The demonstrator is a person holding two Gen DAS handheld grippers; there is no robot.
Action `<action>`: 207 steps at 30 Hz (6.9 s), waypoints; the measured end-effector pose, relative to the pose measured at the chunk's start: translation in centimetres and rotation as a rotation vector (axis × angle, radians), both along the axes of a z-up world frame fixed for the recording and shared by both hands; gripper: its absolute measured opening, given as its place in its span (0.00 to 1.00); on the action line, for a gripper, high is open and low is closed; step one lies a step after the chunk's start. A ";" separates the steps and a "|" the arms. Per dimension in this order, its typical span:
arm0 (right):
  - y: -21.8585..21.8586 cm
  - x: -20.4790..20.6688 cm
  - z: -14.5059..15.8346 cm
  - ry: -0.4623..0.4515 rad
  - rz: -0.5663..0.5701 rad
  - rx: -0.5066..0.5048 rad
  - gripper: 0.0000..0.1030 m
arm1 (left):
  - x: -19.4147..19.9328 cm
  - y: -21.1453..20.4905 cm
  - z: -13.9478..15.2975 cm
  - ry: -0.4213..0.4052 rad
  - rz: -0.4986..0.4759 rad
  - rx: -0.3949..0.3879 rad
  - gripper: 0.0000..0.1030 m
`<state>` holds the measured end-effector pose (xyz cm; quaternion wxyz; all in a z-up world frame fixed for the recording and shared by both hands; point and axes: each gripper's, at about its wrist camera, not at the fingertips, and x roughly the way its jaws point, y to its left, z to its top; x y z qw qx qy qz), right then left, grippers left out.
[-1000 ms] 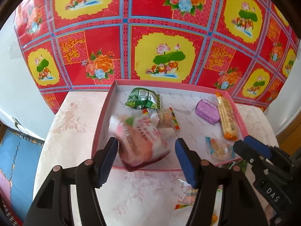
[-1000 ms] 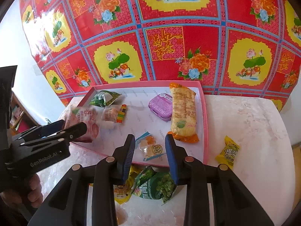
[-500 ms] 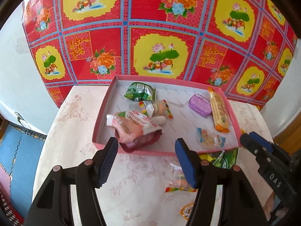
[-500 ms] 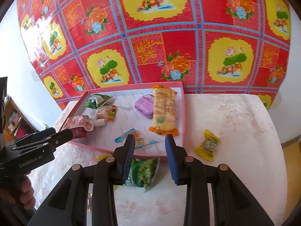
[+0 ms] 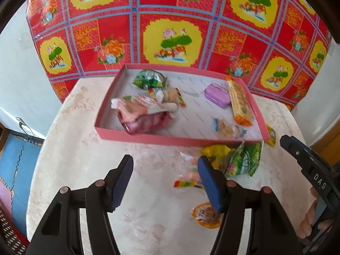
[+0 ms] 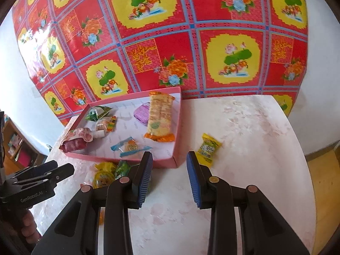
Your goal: Organize snacks
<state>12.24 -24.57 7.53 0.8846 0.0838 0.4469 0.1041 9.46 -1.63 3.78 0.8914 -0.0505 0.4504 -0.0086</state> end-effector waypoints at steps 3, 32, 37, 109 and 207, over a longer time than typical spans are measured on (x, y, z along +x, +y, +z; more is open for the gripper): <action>-0.6 -0.3 -0.3 0.006 -0.009 0.005 0.33 | 0.0 -0.4 -0.5 0.017 0.001 -0.021 0.65; -2.9 0.5 -3.5 0.085 -0.084 0.014 0.36 | 1.5 -0.9 -4.2 0.022 0.122 0.075 0.48; -3.1 1.0 -3.9 0.097 -0.109 0.012 0.36 | 1.5 0.3 -4.2 0.016 0.164 0.076 0.46; 0.0 -1.2 -3.2 0.075 -0.161 -0.160 0.04 | 0.3 2.3 -3.9 -0.038 0.182 0.047 0.45; 8.5 3.2 -0.6 -0.045 0.038 -0.040 0.20 | 4.6 0.2 -2.8 -0.196 -0.031 0.100 0.44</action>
